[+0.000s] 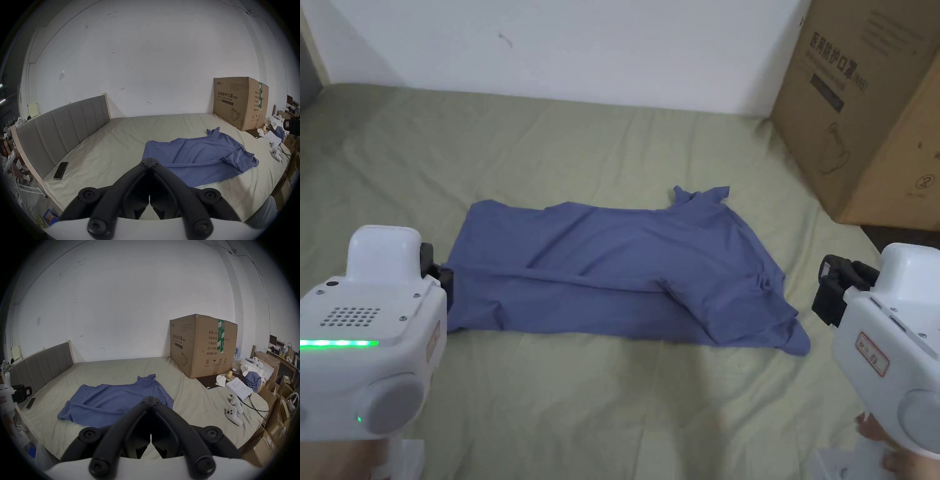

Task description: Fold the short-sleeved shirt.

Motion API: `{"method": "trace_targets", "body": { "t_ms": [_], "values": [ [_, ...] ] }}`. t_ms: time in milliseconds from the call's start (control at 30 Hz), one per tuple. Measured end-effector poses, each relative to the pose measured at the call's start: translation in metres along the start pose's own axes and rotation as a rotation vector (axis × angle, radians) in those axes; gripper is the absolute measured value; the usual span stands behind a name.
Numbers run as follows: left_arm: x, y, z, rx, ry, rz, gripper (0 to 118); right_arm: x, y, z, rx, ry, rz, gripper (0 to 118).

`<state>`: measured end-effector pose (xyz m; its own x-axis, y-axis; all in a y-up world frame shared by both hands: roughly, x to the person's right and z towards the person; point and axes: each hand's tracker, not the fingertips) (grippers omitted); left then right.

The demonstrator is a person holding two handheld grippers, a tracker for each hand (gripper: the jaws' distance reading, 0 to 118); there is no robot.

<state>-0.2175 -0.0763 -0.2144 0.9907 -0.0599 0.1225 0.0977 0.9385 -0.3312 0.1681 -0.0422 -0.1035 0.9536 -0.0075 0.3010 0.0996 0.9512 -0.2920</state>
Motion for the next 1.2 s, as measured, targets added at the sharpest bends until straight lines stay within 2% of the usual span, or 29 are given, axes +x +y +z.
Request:
{"method": "trace_targets", "body": {
  "t_ms": [133,167,200,233,267,300,333,600,800,933,967,1033,1067,1200],
  "values": [
    [-0.011,0.01,-0.017,-0.068,-0.012,0.014,0,-0.001,0.003,0.0,-0.005,0.006,0.024,0],
    [-0.016,0.014,-0.025,-0.113,-0.019,0.03,7,0.0,0.003,-0.002,-0.009,0.007,0.027,0],
    [-0.023,0.018,-0.036,-0.165,-0.052,0.073,25,0.0,0.003,-0.004,-0.014,0.008,0.029,0],
    [-0.03,0.021,-0.048,-0.217,-0.077,0.112,61,0.0,0.003,-0.006,-0.017,0.008,0.029,0],
    [-0.035,0.022,-0.062,-0.269,-0.091,0.137,89,0.0,0.003,-0.008,-0.021,0.008,0.028,0],
    [-0.041,0.023,-0.08,-0.348,-0.097,0.165,107,0.005,0.001,-0.013,-0.026,0.007,0.025,0],
    [-0.045,0.021,-0.094,-0.393,-0.088,0.176,112,0.005,0.001,-0.017,-0.031,0.007,0.023,0],
    [-0.054,-0.02,-0.194,-0.764,0.023,0.125,112,0.006,-0.009,-0.046,-0.102,-0.008,0.022,0],
    [-0.049,-0.055,-0.234,-0.873,0.073,0.147,105,0.006,-0.023,-0.072,-0.176,-0.021,0.021,0],
    [-0.037,-0.065,-0.239,-0.884,0.054,0.153,71,0.008,-0.033,-0.085,-0.22,-0.036,0.021,0],
    [-0.033,-0.068,-0.237,-0.881,0.03,0.152,55,0.009,-0.036,-0.088,-0.229,-0.039,0.018,0],
    [-0.023,-0.071,-0.233,-0.857,0.01,0.126,15,0.011,-0.04,-0.093,-0.248,-0.047,0.008,0],
    [-0.02,-0.071,-0.232,-0.844,0.025,0.101,8,0.012,-0.042,-0.096,-0.257,-0.049,0.006,0],
    [-0.028,-0.061,-0.228,-0.84,0.003,0.085,4,0.022,-0.039,-0.11,-0.287,-0.042,0.007,0]
  ]
}}
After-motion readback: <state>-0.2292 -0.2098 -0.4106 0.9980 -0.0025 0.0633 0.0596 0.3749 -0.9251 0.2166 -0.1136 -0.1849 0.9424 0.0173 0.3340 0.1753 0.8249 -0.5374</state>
